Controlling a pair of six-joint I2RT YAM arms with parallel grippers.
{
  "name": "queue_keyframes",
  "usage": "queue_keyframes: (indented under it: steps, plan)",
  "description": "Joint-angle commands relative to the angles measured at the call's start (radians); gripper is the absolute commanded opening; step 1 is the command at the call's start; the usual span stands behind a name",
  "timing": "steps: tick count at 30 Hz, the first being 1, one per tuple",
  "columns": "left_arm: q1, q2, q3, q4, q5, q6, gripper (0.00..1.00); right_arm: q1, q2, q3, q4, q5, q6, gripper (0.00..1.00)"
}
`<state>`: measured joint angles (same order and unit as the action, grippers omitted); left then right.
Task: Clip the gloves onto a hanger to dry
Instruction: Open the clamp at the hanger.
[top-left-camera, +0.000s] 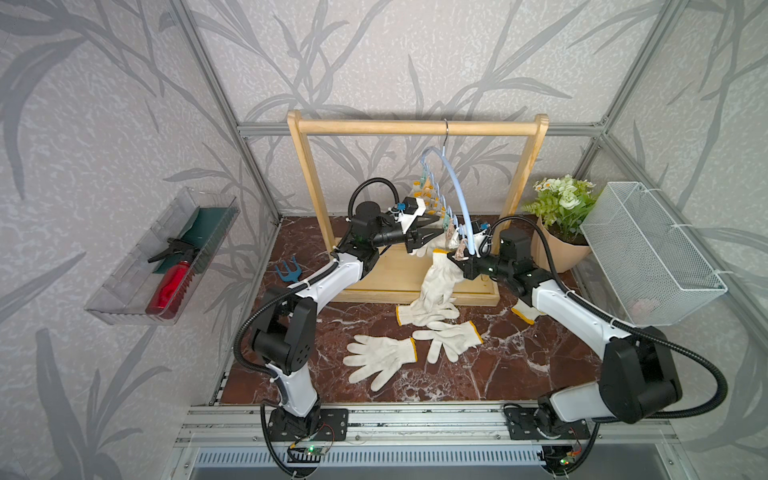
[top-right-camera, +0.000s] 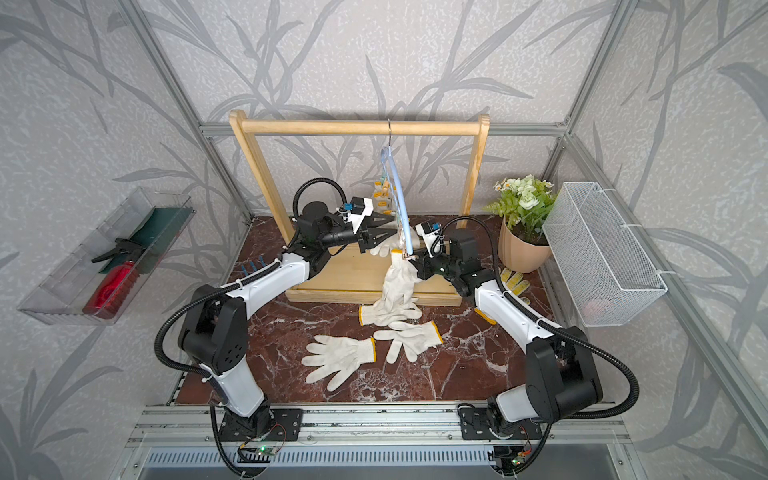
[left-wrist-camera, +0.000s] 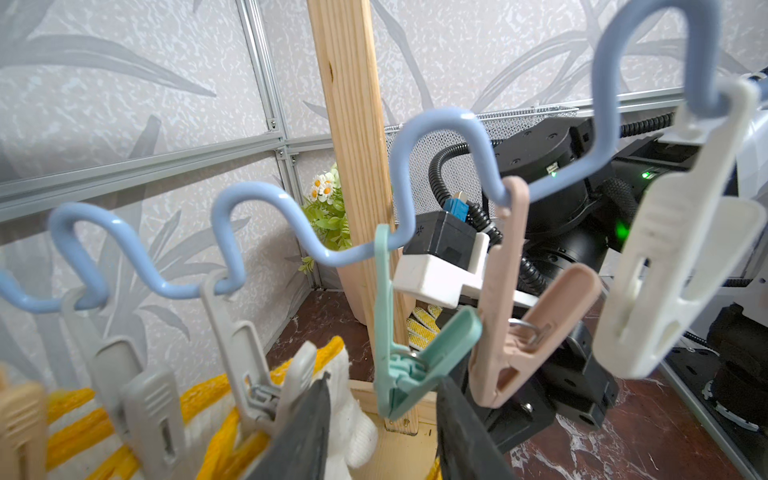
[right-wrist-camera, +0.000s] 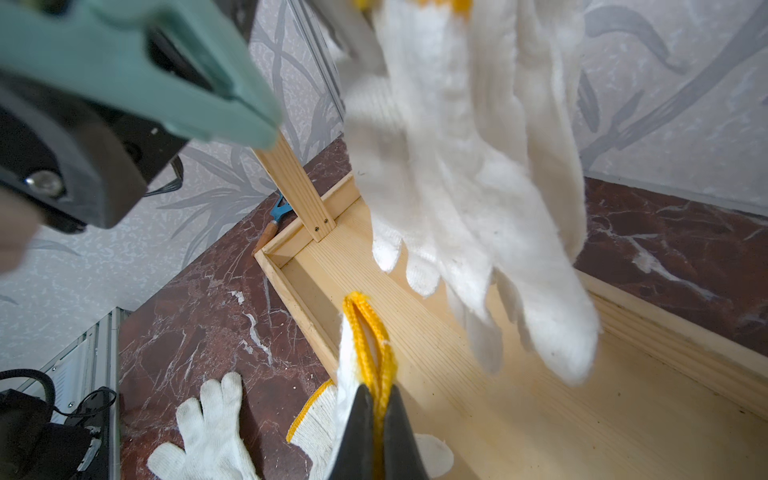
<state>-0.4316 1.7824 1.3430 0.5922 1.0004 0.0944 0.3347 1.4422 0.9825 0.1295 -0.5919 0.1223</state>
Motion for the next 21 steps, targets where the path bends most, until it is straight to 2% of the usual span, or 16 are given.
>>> queue_keyframes:
  steps: [1, 15, 21]
  plan:
    - [-0.013, 0.015, 0.043, -0.033, 0.013, 0.037, 0.42, 0.004, -0.035, -0.014, 0.004, 0.003, -0.009, 0.0]
    - [-0.03, 0.015, 0.078, -0.045, 0.028, 0.027, 0.44, 0.005, -0.052, -0.038, 0.012, 0.003, -0.015, 0.0]
    - [-0.047, 0.008, 0.078, -0.046, 0.017, 0.027, 0.49, 0.005, -0.055, -0.044, 0.021, 0.001, -0.011, 0.0]
